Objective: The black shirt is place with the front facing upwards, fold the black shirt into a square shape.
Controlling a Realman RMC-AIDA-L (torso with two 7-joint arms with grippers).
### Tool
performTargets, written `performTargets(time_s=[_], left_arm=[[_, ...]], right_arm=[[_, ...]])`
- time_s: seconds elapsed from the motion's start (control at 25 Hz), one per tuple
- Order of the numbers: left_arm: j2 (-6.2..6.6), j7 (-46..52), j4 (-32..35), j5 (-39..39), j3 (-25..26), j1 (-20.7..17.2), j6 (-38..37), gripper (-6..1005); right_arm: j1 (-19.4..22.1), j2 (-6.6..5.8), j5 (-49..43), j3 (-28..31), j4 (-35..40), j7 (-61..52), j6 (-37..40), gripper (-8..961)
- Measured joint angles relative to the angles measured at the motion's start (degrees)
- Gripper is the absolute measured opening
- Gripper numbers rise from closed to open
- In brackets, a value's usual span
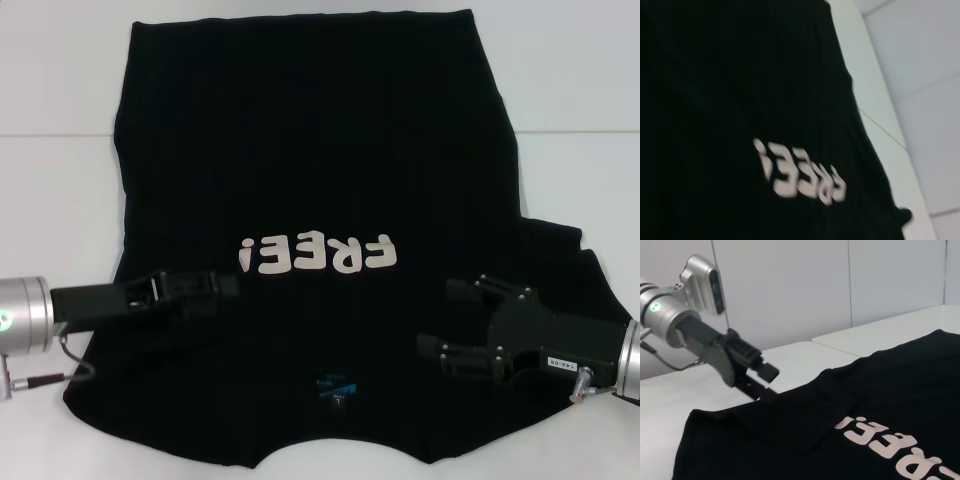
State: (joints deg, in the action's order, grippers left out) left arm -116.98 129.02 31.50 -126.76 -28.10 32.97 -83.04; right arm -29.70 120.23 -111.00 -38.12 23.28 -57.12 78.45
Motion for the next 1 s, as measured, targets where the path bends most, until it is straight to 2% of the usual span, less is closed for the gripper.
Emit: performTargets(time_s=[0.2, 0.32, 0.36, 0.44, 0.52, 0.56, 0.68, 0.8, 0.88, 0.96, 1.0], left_arm=[[0.08, -3.68, -0.09, 0.77, 1.67, -0.73, -4.35, 623], [0.35, -14.81, 0.55, 2.17, 4.6, -0.84, -9.14, 625], [0.32, -21.57, 0.99, 2.64, 5.16, -0.96, -11.23, 626], [-0.49, -29.75, 2.34, 2.88, 4.9, -1.64, -12.71, 627], [-1.91, -36.42, 4.16, 2.69, 4.16, -2.66, -12.93, 712], [-2.69, -39.04, 4.95, 2.51, 3.53, -3.13, -12.86, 755], [-4.37, -47.33, 6.4, 2.43, 1.84, -4.78, -11.09, 798], [-5.26, -53.41, 7.07, 3.45, 2.46, -6.1, -10.29, 841], [-5.28, -55.17, 7.25, 3.9, 2.52, -6.65, -10.28, 870], [-5.25, -56.22, 7.25, 4.11, 2.52, -7.09, -10.23, 899], [-5.26, -56.63, 7.26, 4.12, 2.52, -7.31, -10.2, 913]], right_arm=[[0.06, -0.06, 0.13, 0.22, 0.11, -0.08, 0.0, 920], [0.18, -0.27, 1.71, 0.45, 0.38, -2.45, -0.76, 920], [0.26, -0.33, 2.25, 0.59, 0.66, -4.09, -1.19, 920], [0.52, -0.44, 3.07, 0.95, 2.06, -9.2, -2.3, 920], [1.09, -0.63, 3.06, 1.13, 5.18, -16.67, -2.88, 920], [1.51, -0.7, 2.55, 1.09, 7.59, -21.07, -2.94, 920], [2.84, -1.07, -0.61, 0.9, 16.65, -35.09, -2.65, 920], [3.3, -2.83, -6.39, 1.21, 27.65, -53.99, -2.3, 920], [2.34, -5.38, -12.77, 1.48, 32.9, -68.6, -1.57, 920], [0.33, -7.8, -19.42, 1.83, 35.02, -78.12, 0.34, 920], [-0.78, -8.56, -22.69, 2.38, 35.62, -81.12, 1.27, 920]])
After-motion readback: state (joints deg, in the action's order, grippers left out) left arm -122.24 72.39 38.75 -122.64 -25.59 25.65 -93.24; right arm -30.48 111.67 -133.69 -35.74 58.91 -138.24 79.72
